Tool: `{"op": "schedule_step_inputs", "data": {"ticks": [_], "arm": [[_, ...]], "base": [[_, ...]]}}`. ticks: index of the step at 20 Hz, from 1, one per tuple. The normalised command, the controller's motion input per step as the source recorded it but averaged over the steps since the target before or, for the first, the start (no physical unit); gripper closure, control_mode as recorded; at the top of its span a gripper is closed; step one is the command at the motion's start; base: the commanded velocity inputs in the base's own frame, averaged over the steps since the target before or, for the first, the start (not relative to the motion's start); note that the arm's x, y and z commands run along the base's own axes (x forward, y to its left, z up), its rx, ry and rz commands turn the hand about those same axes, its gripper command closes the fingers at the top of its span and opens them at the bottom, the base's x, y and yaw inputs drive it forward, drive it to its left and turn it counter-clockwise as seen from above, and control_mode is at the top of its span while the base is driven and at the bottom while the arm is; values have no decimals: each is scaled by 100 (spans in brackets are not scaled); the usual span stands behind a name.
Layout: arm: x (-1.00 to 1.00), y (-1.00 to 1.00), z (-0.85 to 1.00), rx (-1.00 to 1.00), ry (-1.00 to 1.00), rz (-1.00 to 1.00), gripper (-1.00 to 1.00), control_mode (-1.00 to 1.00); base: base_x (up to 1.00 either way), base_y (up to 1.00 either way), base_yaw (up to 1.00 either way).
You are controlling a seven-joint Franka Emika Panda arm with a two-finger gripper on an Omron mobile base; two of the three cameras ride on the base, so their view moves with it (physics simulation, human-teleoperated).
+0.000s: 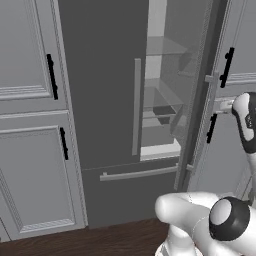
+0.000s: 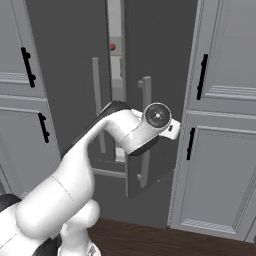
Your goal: Take the strawberry from the fridge and place it on top of the pancake, located on the dining counter.
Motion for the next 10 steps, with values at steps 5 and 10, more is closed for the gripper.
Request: {"op": "schedule_step_inputs", "data": {"ticks": [5,10], "arm": [[-63,83,29,-40,22,-6,-100,-100],[-21,100,10,-67,41,8,-100,-100]], "base": [[0,0,0],[0,0,0]]}}
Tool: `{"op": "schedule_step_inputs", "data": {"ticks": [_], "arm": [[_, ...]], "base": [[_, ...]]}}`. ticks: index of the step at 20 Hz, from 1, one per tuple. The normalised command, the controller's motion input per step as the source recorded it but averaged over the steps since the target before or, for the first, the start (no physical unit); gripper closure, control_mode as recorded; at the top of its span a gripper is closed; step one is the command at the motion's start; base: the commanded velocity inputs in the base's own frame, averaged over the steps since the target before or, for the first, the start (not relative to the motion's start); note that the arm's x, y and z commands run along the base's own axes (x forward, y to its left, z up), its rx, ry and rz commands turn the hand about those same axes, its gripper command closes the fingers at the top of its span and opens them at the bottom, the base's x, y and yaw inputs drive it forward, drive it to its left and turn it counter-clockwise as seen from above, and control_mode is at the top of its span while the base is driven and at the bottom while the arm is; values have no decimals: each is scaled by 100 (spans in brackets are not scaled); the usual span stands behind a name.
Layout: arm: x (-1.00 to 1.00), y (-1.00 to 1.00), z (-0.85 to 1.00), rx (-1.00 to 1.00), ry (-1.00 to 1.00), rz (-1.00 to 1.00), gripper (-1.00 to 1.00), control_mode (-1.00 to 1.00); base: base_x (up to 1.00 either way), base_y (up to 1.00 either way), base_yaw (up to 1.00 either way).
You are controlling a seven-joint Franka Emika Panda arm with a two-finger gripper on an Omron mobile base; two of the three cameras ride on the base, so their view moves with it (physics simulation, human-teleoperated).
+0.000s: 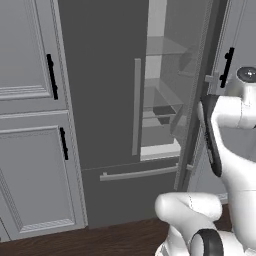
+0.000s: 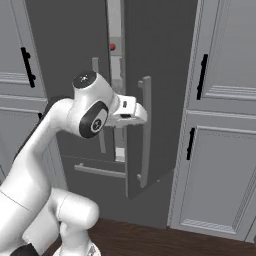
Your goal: Take the strawberry from the fridge and place it on top of the pancake, located on the dining counter.
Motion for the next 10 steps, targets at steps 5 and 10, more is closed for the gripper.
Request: {"op": "schedule_step_inputs", "data": {"ticks": [5,10], "arm": [[0,100,0,-72,48,22,-100,-100],[12,89,-4,-66,44,31,-100,-100]], "base": [[0,0,0],[0,0,0]]}}
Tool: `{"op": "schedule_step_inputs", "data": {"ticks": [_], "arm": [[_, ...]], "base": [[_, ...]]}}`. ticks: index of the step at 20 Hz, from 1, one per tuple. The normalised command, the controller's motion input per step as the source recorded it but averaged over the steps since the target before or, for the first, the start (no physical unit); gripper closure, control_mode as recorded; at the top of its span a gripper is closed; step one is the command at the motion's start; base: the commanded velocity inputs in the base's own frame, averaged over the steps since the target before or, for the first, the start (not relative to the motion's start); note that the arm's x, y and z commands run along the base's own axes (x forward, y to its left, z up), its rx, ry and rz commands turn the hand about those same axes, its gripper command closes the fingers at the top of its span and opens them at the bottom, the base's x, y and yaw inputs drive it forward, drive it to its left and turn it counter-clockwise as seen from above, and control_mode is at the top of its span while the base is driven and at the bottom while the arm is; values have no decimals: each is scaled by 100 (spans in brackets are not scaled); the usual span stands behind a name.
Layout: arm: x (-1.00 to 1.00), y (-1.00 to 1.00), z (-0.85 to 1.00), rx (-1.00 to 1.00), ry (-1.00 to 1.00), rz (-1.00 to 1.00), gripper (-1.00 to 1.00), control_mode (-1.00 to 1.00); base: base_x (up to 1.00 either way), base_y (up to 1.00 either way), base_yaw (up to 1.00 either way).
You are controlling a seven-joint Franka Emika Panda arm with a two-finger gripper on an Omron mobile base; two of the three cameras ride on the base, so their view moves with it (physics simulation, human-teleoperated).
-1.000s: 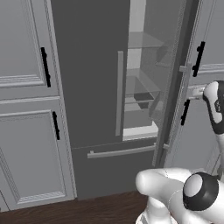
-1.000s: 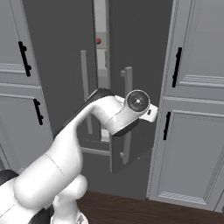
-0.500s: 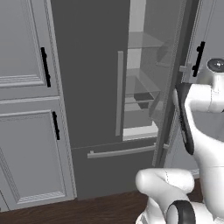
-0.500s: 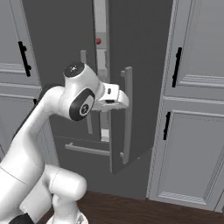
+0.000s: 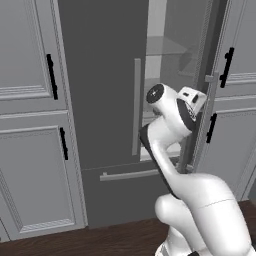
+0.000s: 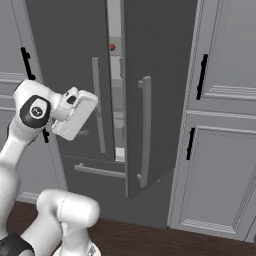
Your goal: Take the strawberry from the fridge and place it on top of the pancake, located on the dining counter.
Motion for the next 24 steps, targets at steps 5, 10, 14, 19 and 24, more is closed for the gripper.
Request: {"op": "schedule_step_inputs", "data": {"ticks": [5,10,14,19,24], "arm": [[54,0,-19,-17,12,0,-100,-100],[72,-10,9,-4,20,13,-100,-100],[49,-24,0,0,17,11,-100,-100],[50,-11,0,-7,23,0,-100,-100],[28,-39,-6,-18,21,0,-100,-100]], "base": [[0,0,0],[0,0,0],[0,0,0],[0,0,0],[0,0,0]]}}
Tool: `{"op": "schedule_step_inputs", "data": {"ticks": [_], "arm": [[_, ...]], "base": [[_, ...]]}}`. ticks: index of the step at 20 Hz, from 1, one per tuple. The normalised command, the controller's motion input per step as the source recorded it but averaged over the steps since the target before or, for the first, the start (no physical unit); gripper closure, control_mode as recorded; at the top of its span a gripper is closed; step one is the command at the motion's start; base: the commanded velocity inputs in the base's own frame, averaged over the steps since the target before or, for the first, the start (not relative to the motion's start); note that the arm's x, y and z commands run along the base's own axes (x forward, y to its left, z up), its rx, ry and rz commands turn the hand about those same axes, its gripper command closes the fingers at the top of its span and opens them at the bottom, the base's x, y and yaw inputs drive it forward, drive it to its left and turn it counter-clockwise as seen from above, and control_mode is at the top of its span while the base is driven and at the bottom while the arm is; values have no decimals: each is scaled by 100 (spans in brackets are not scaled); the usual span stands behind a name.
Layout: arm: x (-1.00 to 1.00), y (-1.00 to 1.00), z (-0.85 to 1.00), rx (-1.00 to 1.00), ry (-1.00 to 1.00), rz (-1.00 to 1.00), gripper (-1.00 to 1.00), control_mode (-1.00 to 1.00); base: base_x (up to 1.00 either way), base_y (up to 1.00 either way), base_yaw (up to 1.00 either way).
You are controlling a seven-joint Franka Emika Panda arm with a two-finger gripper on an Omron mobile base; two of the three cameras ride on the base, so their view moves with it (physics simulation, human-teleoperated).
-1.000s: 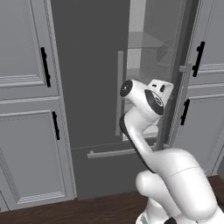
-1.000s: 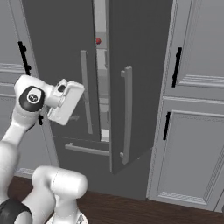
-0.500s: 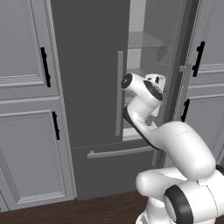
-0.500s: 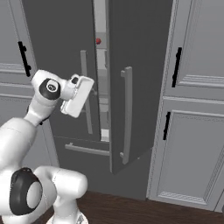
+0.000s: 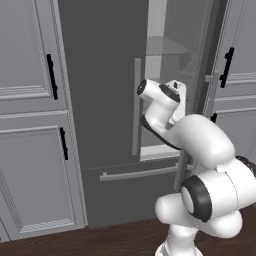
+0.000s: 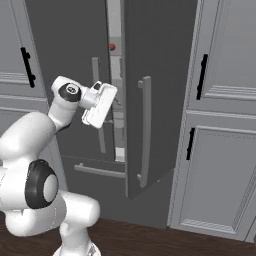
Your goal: Take the strawberry from the fridge and place it on top of the pancake, located on the dining counter.
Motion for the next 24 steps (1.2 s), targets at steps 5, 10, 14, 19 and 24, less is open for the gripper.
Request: {"op": "schedule_step_inputs", "data": {"ticks": [5,10,14,19,24], "arm": [[6,-37,-3,-11,5,0,-100,-100],[-6,-52,-2,-5,2,-1,-100,-100],[-38,-70,-1,0,0,-7,-100,-100],[-53,-81,0,0,1,-9,-100,-100],[-35,-74,0,-1,0,-5,-100,-100]], "base": [[0,0,0],[0,0,0],[0,0,0],[0,0,0],[0,0,0]]}}
